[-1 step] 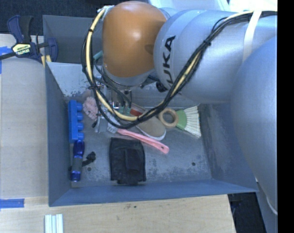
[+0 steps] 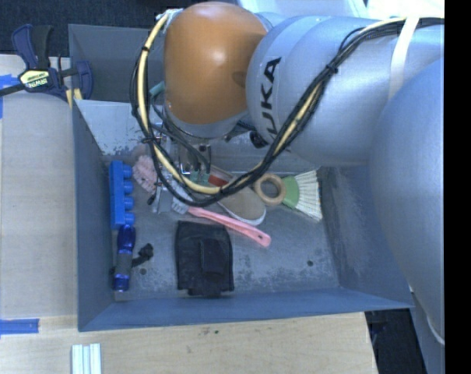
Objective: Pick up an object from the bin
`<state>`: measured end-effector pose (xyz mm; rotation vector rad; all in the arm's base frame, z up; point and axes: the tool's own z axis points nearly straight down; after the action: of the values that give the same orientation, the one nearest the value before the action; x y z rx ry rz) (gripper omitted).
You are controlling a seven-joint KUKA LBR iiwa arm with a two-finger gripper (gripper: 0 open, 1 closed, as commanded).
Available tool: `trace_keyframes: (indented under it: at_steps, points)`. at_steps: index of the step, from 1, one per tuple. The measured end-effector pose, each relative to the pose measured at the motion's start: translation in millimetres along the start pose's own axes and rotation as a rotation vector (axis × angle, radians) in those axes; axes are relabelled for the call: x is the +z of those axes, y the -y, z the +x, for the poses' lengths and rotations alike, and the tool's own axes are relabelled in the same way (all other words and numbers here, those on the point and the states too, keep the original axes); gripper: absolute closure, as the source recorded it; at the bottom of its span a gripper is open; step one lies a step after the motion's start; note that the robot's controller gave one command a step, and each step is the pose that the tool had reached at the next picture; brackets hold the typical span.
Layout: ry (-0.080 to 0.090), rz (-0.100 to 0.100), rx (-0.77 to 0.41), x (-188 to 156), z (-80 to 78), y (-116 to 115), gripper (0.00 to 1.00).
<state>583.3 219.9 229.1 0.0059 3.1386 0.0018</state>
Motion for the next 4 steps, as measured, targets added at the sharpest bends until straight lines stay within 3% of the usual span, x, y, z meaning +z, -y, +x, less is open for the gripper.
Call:
trace_keyframes:
  at_steps: [1, 2, 3, 4]
  points:
    - [0.004, -0.002, -0.006, 11.2, 11.6, 3.5, 0.0]
    - [0.015, -0.002, -0.206, -23.2, -29.6, 46.4, 0.0]
    - [-0.004, 0.0, -0.037, 27.8, 11.8, 50.8, 0.0]
    - [-0.004, -0.001, -0.05, 28.0, 2.7, 58.0, 0.0]
